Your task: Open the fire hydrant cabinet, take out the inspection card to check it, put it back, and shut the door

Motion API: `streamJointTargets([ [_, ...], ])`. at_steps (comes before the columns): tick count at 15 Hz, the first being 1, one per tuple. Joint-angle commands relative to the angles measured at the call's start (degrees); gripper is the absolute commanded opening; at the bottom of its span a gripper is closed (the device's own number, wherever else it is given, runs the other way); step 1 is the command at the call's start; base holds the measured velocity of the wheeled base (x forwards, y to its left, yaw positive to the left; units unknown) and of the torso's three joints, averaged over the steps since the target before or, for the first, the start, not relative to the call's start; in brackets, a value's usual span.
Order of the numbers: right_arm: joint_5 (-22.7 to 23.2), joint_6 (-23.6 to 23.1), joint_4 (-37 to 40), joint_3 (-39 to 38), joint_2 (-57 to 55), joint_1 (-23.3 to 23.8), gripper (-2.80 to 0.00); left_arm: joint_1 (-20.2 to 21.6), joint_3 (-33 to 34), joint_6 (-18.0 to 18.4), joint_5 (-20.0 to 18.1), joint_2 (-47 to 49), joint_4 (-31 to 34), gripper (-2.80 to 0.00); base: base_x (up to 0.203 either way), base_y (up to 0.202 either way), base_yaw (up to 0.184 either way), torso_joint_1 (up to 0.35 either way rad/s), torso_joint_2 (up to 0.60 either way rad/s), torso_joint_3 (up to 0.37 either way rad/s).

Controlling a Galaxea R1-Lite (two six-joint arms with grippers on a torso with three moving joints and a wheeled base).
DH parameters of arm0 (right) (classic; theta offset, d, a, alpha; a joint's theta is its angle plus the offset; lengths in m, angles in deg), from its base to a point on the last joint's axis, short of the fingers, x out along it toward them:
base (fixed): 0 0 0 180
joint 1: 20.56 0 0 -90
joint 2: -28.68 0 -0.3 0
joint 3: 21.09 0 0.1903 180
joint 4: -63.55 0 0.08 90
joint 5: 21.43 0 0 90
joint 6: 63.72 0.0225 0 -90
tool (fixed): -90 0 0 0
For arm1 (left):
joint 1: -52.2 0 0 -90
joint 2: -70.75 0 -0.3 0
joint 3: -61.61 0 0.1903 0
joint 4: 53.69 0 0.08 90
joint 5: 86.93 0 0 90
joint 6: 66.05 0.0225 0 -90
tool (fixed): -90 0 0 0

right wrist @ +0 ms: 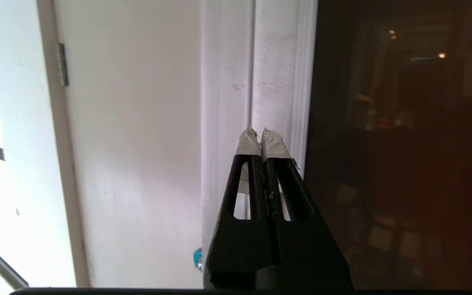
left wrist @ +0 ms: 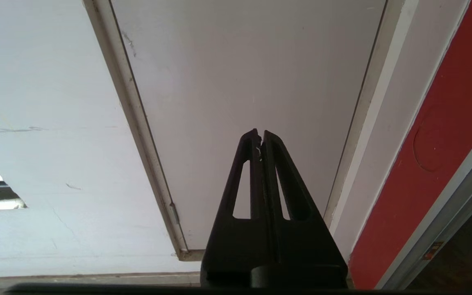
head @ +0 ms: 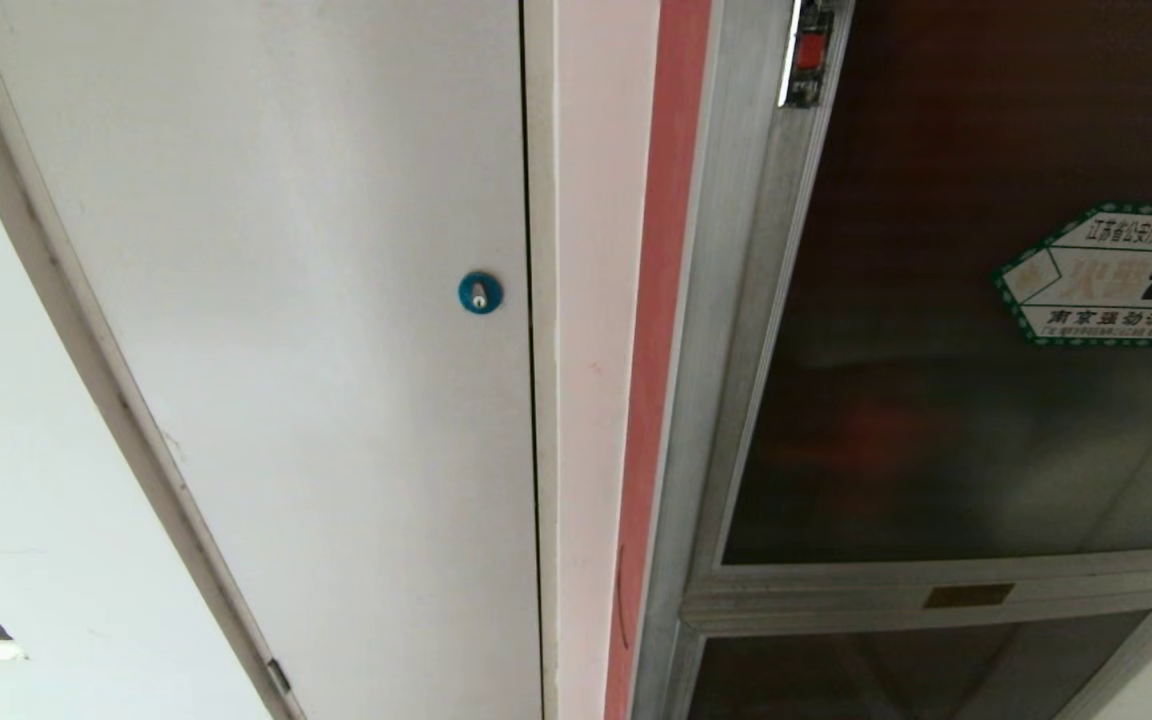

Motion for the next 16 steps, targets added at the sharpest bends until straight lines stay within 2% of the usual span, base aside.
streamJointTargets([
  [1, 0.1, 0.7, 1.0, -2.1, 2.7, 0.4, -2.80, 0.0, 0.4, 0.0, 0.0, 0.0, 0.0, -2.80, 0.000, 0.000, 0.000, 0.000, 0.00, 0.000],
  [4, 2.7, 1.2, 13.7, -1.6, 5.8, 0.6, -2.80, 0.0, 0.4, 0.0, 0.0, 0.0, 0.0, -2.80, 0.000, 0.000, 0.000, 0.000, 0.00, 0.000],
  [7, 4.0, 1.2, 18.2, -0.5, 6.0, 0.9, -2.80, 0.0, 0.4, 0.0, 0.0, 0.0, 0.0, -2.80, 0.000, 0.000, 0.000, 0.000, 0.00, 0.000],
  [12, 10.0, 1.2, 27.7, 7.0, 4.5, 2.9, -2.80, 0.0, 0.4, 0.0, 0.0, 0.0, 0.0, -2.80, 0.000, 0.000, 0.000, 0.000, 0.00, 0.000],
  [16, 13.4, 1.1, 30.6, 9.7, 1.7, 3.7, -2.80, 0.0, 0.4, 0.0, 0.0, 0.0, 0.0, -2.80, 0.000, 0.000, 0.000, 0.000, 0.00, 0.000],
])
